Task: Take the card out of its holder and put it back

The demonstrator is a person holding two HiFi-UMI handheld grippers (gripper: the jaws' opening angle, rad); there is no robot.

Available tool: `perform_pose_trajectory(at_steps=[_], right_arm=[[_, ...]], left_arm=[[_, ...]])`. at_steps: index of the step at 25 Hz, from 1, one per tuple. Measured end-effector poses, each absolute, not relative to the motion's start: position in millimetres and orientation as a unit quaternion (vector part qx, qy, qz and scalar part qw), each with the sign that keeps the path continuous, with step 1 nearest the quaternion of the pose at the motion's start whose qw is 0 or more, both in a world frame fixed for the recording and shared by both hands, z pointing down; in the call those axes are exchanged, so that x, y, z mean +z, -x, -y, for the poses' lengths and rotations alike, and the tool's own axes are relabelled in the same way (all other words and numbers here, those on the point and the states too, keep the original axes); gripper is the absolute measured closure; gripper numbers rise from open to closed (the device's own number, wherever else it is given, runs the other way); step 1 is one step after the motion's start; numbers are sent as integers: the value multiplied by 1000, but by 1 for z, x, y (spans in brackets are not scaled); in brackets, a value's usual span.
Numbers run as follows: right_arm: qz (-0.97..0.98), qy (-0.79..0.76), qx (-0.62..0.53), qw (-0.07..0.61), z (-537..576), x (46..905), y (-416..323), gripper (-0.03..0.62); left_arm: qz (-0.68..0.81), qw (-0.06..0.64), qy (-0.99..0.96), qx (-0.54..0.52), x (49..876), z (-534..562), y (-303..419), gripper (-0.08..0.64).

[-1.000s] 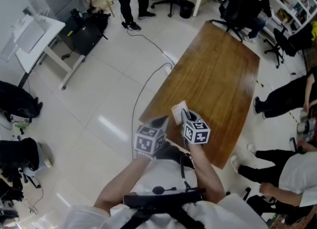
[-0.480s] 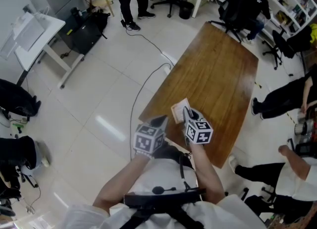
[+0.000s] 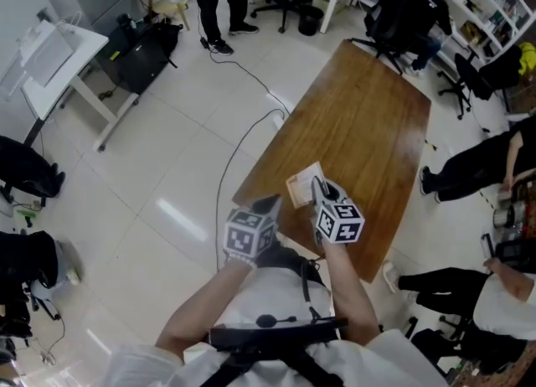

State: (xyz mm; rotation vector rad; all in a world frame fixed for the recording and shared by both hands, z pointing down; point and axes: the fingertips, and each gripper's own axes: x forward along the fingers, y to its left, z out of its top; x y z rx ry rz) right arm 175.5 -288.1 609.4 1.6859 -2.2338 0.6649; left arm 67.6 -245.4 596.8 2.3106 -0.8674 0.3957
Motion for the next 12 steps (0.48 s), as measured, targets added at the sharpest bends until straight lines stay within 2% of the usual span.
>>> perform_pose_trajectory(at_steps=[12], right_arm=[[766,-609,197,60,256,531,-190,572]], left_arm=[[333,304,-883,134,578,221,-52,565]])
